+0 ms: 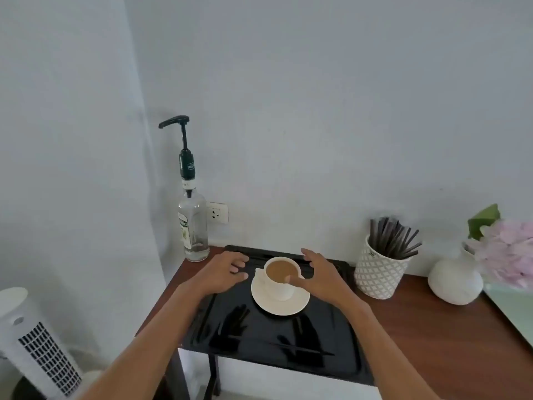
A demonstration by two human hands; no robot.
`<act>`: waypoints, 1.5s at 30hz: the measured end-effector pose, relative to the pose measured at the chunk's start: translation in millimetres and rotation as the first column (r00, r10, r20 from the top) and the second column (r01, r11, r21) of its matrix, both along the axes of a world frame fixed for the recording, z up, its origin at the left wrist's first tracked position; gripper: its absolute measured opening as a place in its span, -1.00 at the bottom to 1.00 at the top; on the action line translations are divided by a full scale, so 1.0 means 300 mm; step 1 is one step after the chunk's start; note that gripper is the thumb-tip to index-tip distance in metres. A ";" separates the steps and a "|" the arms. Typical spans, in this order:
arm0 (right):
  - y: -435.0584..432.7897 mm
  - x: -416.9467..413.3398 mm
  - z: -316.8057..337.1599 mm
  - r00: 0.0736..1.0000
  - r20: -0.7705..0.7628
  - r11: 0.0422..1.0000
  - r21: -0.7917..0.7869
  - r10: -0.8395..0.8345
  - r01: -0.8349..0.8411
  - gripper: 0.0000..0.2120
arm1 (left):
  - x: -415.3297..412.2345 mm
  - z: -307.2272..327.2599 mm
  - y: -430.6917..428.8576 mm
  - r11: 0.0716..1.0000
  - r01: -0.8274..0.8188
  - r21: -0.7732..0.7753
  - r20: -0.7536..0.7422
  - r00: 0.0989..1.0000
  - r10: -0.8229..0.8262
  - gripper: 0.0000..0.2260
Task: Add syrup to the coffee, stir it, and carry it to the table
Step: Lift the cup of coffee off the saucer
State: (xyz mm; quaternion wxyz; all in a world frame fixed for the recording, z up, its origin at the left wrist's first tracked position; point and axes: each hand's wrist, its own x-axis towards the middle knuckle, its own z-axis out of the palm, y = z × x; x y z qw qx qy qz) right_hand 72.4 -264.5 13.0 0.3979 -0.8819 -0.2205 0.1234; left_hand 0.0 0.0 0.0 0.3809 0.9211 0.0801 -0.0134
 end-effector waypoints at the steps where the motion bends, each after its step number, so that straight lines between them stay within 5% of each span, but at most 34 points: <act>1: 0.001 0.006 -0.017 1.000 -0.015 1.000 0.009 -0.011 0.011 -0.04 | 0.014 -0.018 -0.001 1.000 0.010 -0.024 0.004 1.000 -0.009 -0.56; 7: 0.002 0.038 -0.125 0.995 -0.091 0.999 0.030 -0.039 0.042 0.01 | 0.066 -0.078 -0.036 0.982 0.012 -0.186 0.075 0.997 0.002 -0.68; 12: 0.026 0.041 -0.169 0.998 -0.052 0.994 0.100 -0.041 0.046 -0.26 | 0.084 -0.131 -0.061 0.913 -0.003 -0.409 0.082 0.996 0.039 -0.77; 24: 0.042 0.052 -0.213 0.994 -0.086 0.976 0.200 -0.072 0.088 -0.21 | 0.115 -0.230 -0.093 0.765 0.014 -0.644 0.221 0.961 0.168 -0.83; 45: 0.038 0.017 -0.163 0.995 -0.033 0.960 0.260 -0.093 0.099 -0.29 | 0.083 -0.178 -0.094 0.710 0.092 -0.698 0.263 0.955 0.135 -0.80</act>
